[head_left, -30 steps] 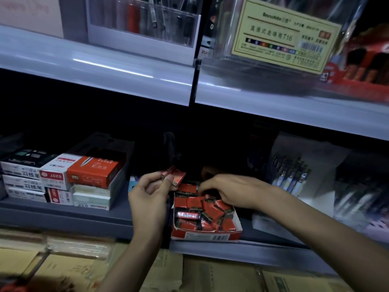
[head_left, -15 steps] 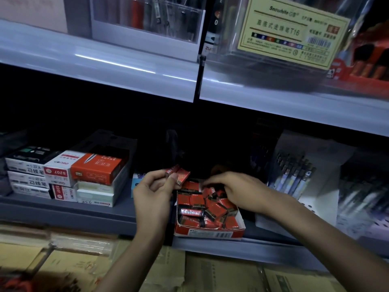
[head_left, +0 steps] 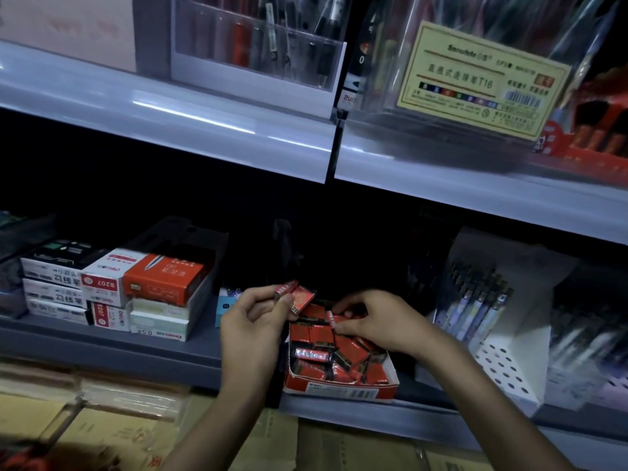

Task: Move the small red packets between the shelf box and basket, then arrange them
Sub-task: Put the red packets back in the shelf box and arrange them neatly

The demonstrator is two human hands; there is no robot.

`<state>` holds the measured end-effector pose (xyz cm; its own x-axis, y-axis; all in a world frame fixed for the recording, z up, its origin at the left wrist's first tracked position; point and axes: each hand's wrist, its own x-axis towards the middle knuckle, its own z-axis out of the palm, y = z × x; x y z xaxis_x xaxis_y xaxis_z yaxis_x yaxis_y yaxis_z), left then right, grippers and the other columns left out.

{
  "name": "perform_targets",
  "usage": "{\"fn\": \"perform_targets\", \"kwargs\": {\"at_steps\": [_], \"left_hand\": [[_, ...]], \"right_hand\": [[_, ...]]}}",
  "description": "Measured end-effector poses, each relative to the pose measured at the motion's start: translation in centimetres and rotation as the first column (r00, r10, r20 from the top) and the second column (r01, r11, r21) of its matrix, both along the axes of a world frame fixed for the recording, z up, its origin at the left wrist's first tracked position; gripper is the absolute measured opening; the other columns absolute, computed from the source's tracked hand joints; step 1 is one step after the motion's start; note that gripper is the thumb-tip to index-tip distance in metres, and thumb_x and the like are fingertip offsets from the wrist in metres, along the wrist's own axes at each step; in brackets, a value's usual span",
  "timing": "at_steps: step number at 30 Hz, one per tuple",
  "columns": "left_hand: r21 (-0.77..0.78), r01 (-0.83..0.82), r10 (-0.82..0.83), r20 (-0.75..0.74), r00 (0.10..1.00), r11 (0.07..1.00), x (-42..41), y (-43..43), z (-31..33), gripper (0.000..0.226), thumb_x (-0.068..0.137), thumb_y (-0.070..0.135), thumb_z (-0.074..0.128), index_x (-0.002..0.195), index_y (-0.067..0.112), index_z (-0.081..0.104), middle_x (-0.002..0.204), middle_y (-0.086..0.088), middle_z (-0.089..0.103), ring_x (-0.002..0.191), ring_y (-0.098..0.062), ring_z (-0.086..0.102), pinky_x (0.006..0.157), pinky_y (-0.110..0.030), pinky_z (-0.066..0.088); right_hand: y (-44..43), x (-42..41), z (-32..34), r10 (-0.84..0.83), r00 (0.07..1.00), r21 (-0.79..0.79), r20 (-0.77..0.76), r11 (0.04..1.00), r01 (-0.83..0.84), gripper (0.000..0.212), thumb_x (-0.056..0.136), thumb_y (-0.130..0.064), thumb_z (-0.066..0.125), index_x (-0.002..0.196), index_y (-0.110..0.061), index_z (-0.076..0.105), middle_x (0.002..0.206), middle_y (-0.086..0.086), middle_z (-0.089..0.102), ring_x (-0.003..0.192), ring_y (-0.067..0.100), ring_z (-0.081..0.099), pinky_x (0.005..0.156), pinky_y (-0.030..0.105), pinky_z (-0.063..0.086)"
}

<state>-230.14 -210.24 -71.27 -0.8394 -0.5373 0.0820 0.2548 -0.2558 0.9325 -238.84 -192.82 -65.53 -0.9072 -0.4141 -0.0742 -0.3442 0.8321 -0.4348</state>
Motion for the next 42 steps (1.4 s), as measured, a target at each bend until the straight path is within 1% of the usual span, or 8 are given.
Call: {"fn": "perform_targets", "kwargs": {"at_steps": [7, 11, 18, 25, 32, 36, 40, 42], "left_hand": [[-0.071, -0.029, 0.027, -0.032, 0.999, 0.997, -0.6, 0.0, -0.7, 0.011, 0.089, 0.015, 0.076, 0.1, 0.016, 0.073, 0.086, -0.007, 0.078, 0.083, -0.021, 0.077, 0.073, -0.034, 0.062], [-0.15, -0.069, 0.062, -0.053, 0.997, 0.986, -0.5, 0.3, -1.0, 0.012, 0.089, 0.018, 0.076, 0.101, 0.019, 0.073, 0.09, -0.005, 0.078, 0.086, -0.018, 0.076, 0.078, -0.04, 0.062], [-0.145, -0.074, 0.068, -0.047, 0.997, 0.987, 0.1, 0.6, -0.9, 0.013, 0.09, 0.018, 0.076, 0.103, 0.018, 0.074, 0.092, -0.004, 0.079, 0.091, -0.019, 0.076, 0.085, -0.045, 0.062], [-0.141, -0.104, 0.097, -0.057, 0.994, 0.985, 0.0, 1.0, -0.9, 0.014, 0.09, 0.015, 0.075, 0.104, 0.016, 0.074, 0.092, -0.002, 0.079, 0.09, -0.015, 0.076, 0.073, -0.023, 0.06], [-0.137, -0.106, 0.099, -0.057, 0.993, 0.985, -0.1, 0.7, -0.8, 0.017, 0.091, 0.014, 0.074, 0.109, 0.013, 0.074, 0.094, -0.003, 0.08, 0.089, -0.014, 0.077, 0.07, -0.02, 0.06], [-0.126, -0.1, 0.095, -0.048, 0.994, 0.987, -0.1, 0.6, -0.7, 0.017, 0.091, 0.014, 0.074, 0.108, 0.013, 0.074, 0.095, -0.004, 0.08, 0.089, -0.016, 0.077, 0.071, -0.022, 0.061], [-0.137, -0.104, 0.097, -0.058, 0.994, 0.985, 0.0, 0.6, -0.8, 0.016, 0.091, 0.013, 0.074, 0.107, 0.013, 0.074, 0.093, -0.002, 0.08, 0.088, -0.014, 0.077, 0.072, -0.024, 0.061], [-0.137, -0.11, 0.103, -0.061, 0.993, 0.984, 0.0, 0.6, -0.8, 0.015, 0.092, 0.013, 0.074, 0.106, 0.014, 0.074, 0.091, -0.001, 0.08, 0.087, -0.014, 0.077, 0.073, -0.024, 0.062]], "right_hand": [[-0.3, 1.3, -0.5, -0.025, 0.993, -0.099, -0.119, 0.995, 0.013, 0.023, 0.093, -0.037, 0.071, 0.116, -0.032, 0.074, 0.117, -0.013, 0.07, 0.102, 0.003, 0.065, 0.091, 0.025, 0.054], [1.3, 5.1, -1.3, -0.255, 0.906, -0.362, -0.337, 0.924, 0.125, 0.022, 0.101, -0.022, 0.058, 0.116, -0.03, 0.072, 0.104, -0.015, 0.064, 0.089, -0.005, 0.059, 0.07, 0.008, 0.044], [1.9, 9.9, -3.8, -0.358, 0.804, -0.443, -0.475, 0.887, 0.133, 0.021, 0.098, -0.015, 0.06, 0.111, -0.022, 0.075, 0.102, -0.014, 0.063, 0.09, 0.005, 0.062, 0.079, 0.028, 0.055], [1.2, 13.0, -5.1, -0.332, 0.879, -0.417, -0.343, 0.892, 0.174, 0.03, 0.103, -0.035, 0.047, 0.129, -0.037, 0.062, 0.121, -0.025, 0.045, 0.104, -0.02, 0.044, 0.079, 0.001, 0.036], [2.2, 10.7, -5.2, -0.37, 0.875, -0.521, -0.314, 0.837, 0.167, 0.028, 0.105, -0.018, 0.047, 0.119, -0.026, 0.071, 0.108, -0.017, 0.061, 0.09, -0.003, 0.058, 0.072, 0.01, 0.042], [2.8, 7.5, -4.2, -0.345, 0.897, -0.421, -0.277, 0.883, 0.21, 0.034, 0.101, -0.005, 0.048, 0.119, -0.023, 0.072, 0.11, -0.011, 0.063, 0.069, -0.002, 0.05, 0.061, 0.009, 0.034], [2.0, 6.4, -3.4, -0.337, 0.875, -0.227, -0.348, 0.936, 0.27, 0.05, 0.095, 0.007, 0.048, 0.134, -0.019, 0.063, 0.131, 0.001, 0.057, 0.101, 0.017, 0.061, 0.08, 0.023, 0.047], [1.6, 6.4, -2.9, -0.319, 0.877, -0.072, -0.359, 0.946, 0.315, 0.053, 0.088, 0.012, 0.048, 0.131, -0.016, 0.062, 0.125, 0.008, 0.057, 0.102, 0.026, 0.061, 0.074, 0.03, 0.046]]}}
